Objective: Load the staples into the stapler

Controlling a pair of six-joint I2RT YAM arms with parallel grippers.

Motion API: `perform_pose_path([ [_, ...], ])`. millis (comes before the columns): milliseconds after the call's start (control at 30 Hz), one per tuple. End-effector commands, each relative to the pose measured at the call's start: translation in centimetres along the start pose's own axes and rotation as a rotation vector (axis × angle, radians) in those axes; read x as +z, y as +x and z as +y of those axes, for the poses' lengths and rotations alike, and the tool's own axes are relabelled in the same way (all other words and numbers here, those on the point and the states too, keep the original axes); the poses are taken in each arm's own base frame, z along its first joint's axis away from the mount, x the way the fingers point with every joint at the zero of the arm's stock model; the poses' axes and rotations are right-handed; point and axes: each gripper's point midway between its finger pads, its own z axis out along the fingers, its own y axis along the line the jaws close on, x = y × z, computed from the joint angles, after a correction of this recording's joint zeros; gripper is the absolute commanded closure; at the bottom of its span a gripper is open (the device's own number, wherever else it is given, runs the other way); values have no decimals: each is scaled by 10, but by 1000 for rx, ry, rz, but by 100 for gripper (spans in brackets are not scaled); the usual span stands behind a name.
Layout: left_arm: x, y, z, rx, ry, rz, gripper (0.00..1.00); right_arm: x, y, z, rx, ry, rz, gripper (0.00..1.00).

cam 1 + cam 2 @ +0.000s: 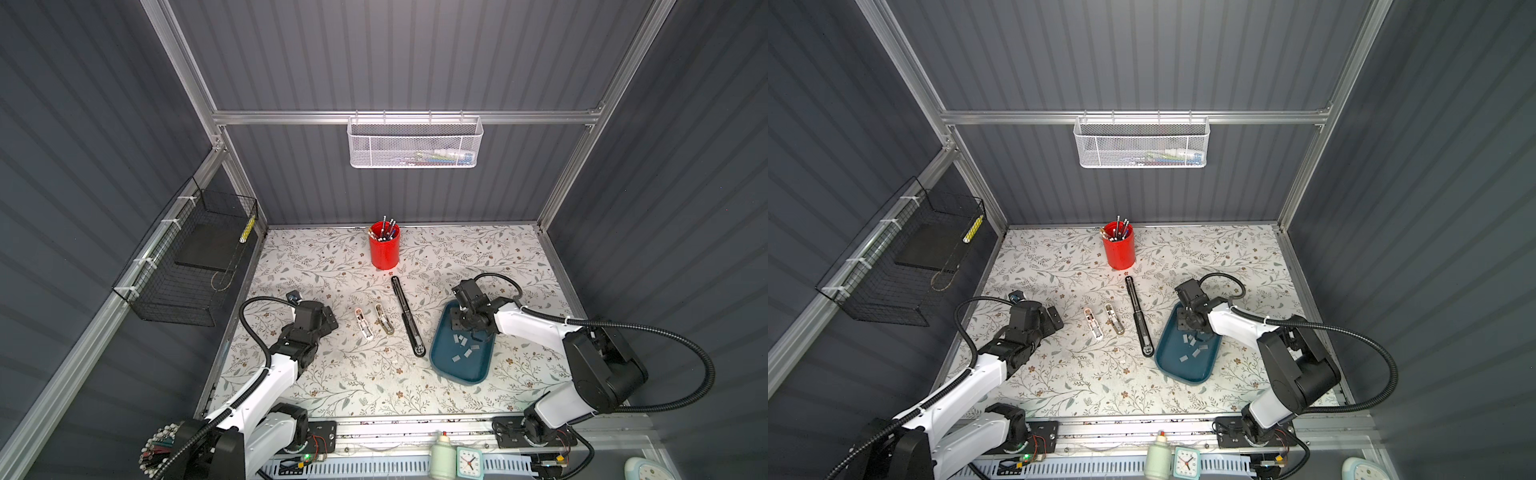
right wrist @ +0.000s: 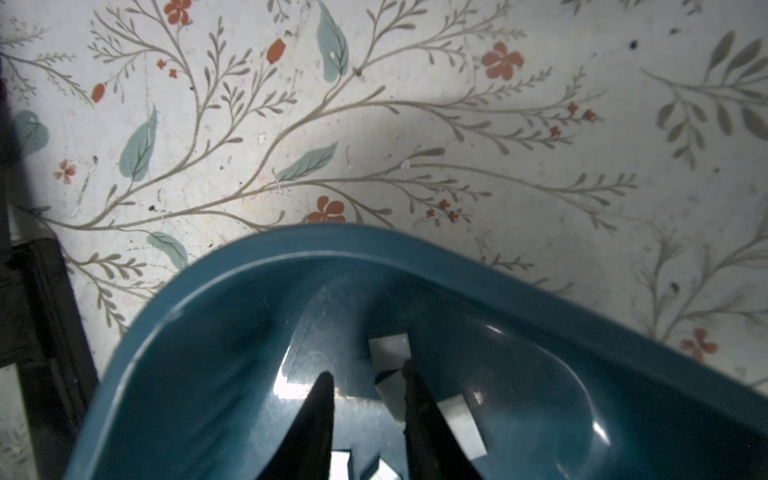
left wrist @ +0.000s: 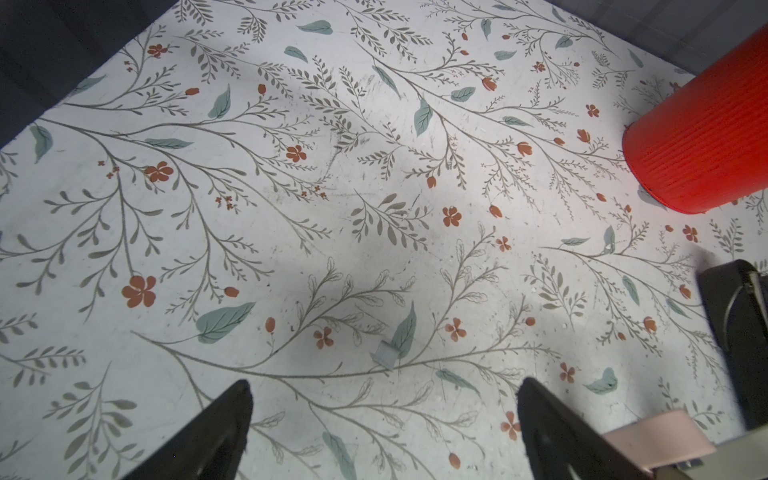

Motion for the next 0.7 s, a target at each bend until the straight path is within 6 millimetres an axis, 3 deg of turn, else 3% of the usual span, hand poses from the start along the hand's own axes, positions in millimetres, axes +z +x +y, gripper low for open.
perform_pose_path([
  [0,-1,-5,0,3,-3,-9,0,6,12,-9,-2,38,41,68],
  [333,-1,-5,0,2,-2,-9,0,11,20,-7,-6,27,66,69],
  [667,0,-5,0,3,-2,-7,0,-3,18,-3,24,8,60,69],
])
